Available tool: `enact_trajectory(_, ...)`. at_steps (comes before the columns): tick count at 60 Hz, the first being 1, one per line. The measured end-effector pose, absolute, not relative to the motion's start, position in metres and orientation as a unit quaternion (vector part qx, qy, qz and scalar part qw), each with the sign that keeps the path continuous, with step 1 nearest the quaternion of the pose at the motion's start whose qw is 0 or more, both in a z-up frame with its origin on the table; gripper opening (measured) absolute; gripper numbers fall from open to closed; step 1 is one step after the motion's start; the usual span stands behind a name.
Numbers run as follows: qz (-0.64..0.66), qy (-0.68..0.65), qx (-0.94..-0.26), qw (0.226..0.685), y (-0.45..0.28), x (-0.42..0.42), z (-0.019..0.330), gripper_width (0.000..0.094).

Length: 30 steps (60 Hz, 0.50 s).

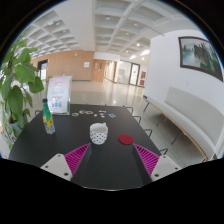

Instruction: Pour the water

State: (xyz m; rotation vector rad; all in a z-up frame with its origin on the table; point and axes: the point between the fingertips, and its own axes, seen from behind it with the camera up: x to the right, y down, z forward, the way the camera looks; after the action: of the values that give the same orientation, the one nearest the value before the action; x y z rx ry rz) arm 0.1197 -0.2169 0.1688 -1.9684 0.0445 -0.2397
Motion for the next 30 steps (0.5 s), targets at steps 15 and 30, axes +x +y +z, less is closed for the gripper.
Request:
enact_trajectory(15, -0.093, 0.006, -0.842, 0.531, -0.234, 0.1, 0.156, 0.0855)
enact_trajectory(30, -0.065, -0.019, -0.853, 0.517, -0.244, 0.029, 0.125, 0.0853)
